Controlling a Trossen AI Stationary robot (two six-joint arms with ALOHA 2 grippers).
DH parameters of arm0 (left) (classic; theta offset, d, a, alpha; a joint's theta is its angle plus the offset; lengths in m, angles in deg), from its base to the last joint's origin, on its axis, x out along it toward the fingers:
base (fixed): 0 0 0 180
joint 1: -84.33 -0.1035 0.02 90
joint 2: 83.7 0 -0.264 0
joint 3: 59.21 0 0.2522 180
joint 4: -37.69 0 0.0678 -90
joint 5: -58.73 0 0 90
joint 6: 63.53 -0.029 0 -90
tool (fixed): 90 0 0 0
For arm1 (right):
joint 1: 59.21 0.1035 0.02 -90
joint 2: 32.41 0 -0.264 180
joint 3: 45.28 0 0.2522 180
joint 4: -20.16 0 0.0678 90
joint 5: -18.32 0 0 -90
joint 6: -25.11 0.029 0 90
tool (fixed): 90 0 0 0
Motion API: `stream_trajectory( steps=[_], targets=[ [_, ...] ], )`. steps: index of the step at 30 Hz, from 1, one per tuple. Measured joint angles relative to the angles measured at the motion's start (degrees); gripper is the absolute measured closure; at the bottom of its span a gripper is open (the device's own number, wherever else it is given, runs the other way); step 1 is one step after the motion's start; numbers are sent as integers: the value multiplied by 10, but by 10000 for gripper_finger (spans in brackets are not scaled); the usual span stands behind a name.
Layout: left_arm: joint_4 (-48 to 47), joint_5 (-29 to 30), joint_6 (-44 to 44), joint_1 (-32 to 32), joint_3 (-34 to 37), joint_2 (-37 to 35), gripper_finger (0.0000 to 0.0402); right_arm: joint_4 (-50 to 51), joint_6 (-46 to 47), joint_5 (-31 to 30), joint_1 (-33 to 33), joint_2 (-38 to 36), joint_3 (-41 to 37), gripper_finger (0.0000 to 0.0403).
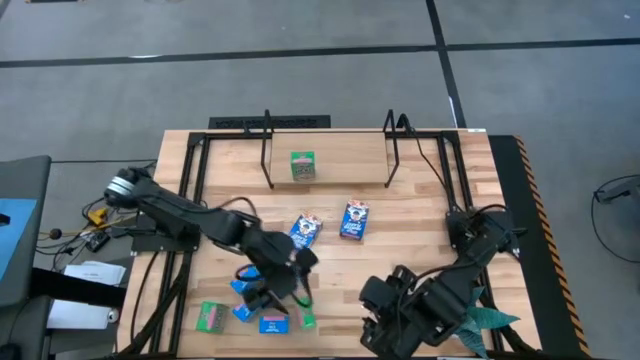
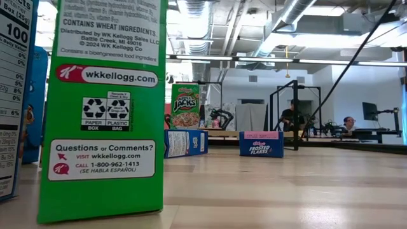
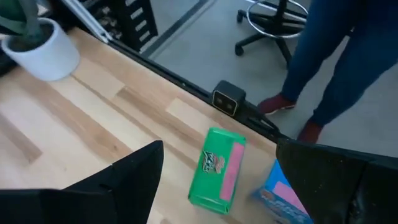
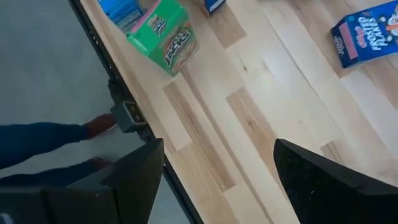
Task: Stack cereal on shelf
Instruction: Put the right green cereal box on the shelf aligned with the other green cereal box
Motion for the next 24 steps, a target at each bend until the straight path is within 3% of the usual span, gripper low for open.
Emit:
stream_trajectory(
  steps=[11, 19, 24],
  targets=[
    [25, -33, -20, -17, -11, 63, 99, 2, -1, -30, 16, 0, 0, 77],
    [31, -28, -11, -19, 16, 65, 99, 2, -2, -32, 17, 0, -12, 77],
    [101, -33, 23, -19, 68, 65, 99, 2, -4, -32, 18, 1, -13, 77]
  ],
)
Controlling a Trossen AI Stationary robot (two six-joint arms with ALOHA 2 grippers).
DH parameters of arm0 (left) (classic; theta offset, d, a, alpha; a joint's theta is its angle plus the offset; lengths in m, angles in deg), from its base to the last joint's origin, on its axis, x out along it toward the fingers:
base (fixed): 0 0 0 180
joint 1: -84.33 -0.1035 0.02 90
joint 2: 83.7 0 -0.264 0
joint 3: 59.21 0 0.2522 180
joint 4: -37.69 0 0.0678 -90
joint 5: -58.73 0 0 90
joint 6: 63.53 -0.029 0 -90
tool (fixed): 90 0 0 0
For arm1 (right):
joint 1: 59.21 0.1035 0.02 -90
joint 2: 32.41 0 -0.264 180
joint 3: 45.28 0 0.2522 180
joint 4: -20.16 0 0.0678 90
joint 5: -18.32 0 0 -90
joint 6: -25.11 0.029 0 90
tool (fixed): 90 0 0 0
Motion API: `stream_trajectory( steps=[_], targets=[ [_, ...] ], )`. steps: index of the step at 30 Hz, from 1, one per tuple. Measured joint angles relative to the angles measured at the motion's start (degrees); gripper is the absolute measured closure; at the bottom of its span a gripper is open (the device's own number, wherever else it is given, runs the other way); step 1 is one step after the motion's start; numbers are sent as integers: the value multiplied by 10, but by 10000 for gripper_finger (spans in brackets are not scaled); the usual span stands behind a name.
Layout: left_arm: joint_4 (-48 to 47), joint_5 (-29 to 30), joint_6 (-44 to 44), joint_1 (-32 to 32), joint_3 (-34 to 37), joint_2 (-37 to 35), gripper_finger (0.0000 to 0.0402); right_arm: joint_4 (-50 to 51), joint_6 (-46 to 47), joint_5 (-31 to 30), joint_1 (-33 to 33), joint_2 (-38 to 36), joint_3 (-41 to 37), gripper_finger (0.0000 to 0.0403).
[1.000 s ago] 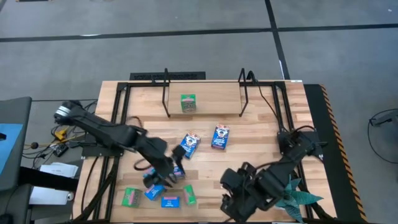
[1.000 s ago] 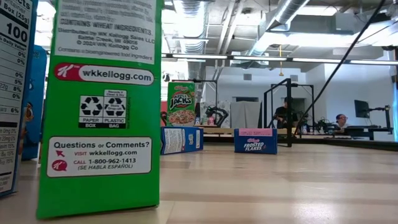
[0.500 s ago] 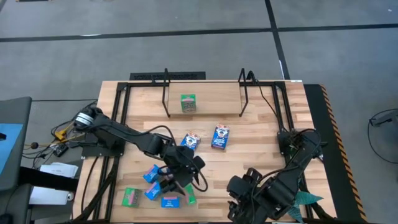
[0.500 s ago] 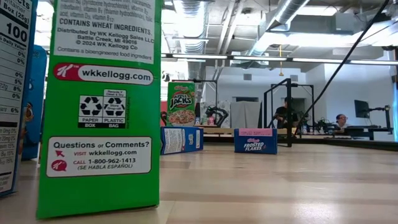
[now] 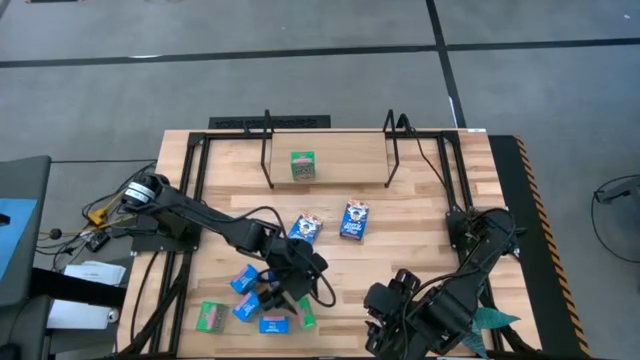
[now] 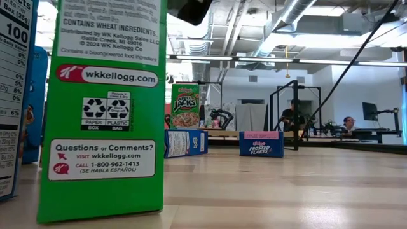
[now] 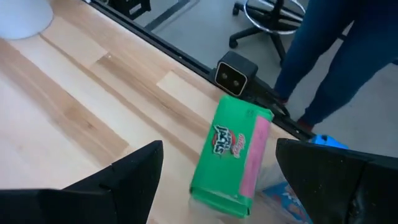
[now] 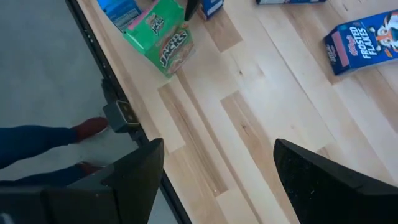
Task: Stack cereal on shelf
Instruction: Put the right green cereal box on the shelf aligned with the other green cereal box
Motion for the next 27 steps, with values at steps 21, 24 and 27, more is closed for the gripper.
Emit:
stream_trajectory(
  steps=[21, 24, 27],
  targets=[
    [21, -34, -12, -7, 20, 27, 99, -1, -19, 0, -8, 0, 0, 77],
    [14, -39, -22, -7, 20, 28, 99, 0, -26, 0, -11, 0, 0, 77],
    [13, -40, -37, -7, 20, 28, 99, 0, -29, 0, -11, 0, 0, 77]
  ],
)
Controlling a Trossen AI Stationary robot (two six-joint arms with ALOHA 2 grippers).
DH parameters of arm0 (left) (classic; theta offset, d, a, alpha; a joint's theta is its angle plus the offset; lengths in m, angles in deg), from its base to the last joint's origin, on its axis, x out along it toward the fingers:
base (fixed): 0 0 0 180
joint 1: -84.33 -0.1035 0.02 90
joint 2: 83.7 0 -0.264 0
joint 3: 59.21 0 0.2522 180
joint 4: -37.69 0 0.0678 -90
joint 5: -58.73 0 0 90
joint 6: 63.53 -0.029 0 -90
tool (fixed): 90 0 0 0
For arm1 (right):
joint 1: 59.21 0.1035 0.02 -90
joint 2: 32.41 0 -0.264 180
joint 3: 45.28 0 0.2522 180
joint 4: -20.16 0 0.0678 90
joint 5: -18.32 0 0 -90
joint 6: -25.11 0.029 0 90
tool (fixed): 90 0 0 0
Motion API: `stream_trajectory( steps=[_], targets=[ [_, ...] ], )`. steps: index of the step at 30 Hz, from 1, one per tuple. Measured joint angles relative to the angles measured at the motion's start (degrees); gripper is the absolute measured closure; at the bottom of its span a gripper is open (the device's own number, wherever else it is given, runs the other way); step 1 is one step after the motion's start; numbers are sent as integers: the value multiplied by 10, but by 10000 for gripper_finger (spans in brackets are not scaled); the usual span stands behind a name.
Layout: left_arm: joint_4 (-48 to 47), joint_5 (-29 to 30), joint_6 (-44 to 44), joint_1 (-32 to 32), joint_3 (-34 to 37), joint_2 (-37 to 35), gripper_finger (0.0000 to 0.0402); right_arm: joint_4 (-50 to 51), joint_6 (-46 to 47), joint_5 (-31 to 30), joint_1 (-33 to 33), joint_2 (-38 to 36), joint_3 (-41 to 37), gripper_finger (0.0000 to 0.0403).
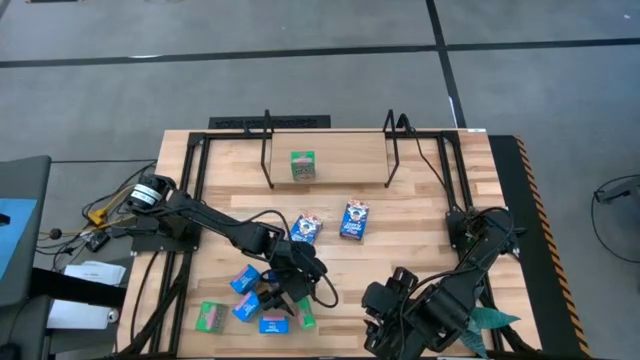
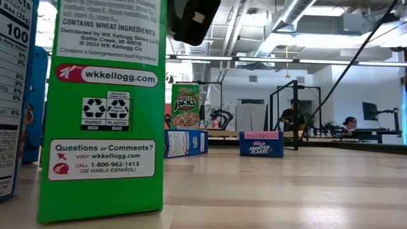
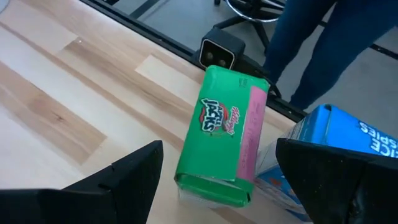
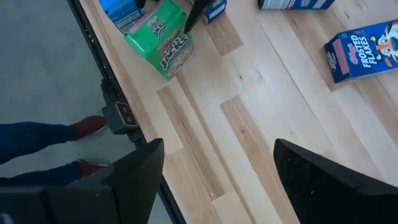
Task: Stack cereal on shelf
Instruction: Put the right green cereal box on the shelf aligned with the other green cereal box
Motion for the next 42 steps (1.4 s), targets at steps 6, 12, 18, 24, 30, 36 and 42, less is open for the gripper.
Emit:
stream_trajectory(
  steps=[6, 12, 18, 24, 30, 36, 42],
  targets=[
    [8, 2, -8, 0, 0, 9, 99, 0, -3, 0, 0, 0, 0, 77],
    [16, -12, 2, 4, 0, 26, 100, 0, -3, -1, -3, 0, 0, 77],
    [11, -7, -3, 4, 0, 26, 100, 0, -3, -3, -5, 0, 0, 77],
    [0, 20, -28, 6, 0, 39, 107, -1, -3, -3, -5, 0, 0, 77],
    [3, 24, -15, 6, 0, 47, 147, -1, -3, -3, -8, 0, 0, 77],
    [0, 29, -10, 6, 0, 46, 179, -1, -3, -3, -12, 0, 0, 77],
    [0, 29, 0, 6, 0, 46, 193, -1, -4, -3, -13, 0, 0, 77]
  ],
)
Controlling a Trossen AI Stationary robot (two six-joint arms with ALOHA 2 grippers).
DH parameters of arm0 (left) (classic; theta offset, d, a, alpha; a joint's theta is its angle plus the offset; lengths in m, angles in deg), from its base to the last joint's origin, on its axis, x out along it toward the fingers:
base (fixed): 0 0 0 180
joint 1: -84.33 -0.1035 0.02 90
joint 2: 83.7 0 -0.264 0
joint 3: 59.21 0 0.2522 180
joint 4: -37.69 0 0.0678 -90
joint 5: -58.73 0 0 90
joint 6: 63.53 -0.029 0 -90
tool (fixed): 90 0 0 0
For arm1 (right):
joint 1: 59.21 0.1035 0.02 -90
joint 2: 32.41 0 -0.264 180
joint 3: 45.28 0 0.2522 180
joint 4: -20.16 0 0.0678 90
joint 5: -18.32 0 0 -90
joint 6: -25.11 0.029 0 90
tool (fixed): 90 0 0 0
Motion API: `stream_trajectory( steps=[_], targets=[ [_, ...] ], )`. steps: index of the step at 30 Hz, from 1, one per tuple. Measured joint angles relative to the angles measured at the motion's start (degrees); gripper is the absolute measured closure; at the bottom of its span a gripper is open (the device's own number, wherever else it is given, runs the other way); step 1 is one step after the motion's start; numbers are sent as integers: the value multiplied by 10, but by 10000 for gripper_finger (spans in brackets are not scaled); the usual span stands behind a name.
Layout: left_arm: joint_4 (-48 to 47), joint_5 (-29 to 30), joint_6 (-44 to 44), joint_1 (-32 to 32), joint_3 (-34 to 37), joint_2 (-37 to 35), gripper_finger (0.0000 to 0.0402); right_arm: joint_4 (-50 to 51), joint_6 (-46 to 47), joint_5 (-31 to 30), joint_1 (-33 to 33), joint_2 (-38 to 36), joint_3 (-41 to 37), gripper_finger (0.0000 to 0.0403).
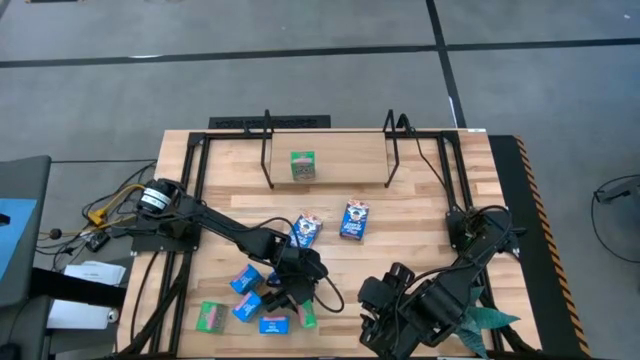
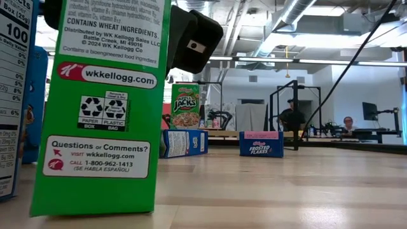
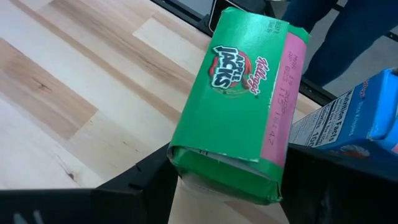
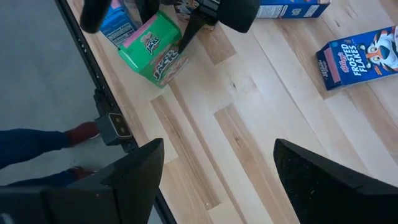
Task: Stack cereal on shelf
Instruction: Put the right green cereal box on the shelf aligned with the other green cereal box
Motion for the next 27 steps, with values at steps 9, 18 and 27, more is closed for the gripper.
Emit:
stream_trajectory(
  steps=[9, 18, 27],
  targets=[
    [-58, 55, 26, 0, -41, -1, 196, 1, 19, 0, -11, 0, 0, 77],
    [-182, 109, 46, -24, -122, -1, 196, 1, 29, 1, -28, 0, 0, 77],
    [-243, 127, 72, -55, -195, -1, 196, 0, 20, -10, -32, -8, 0, 77]
  ],
)
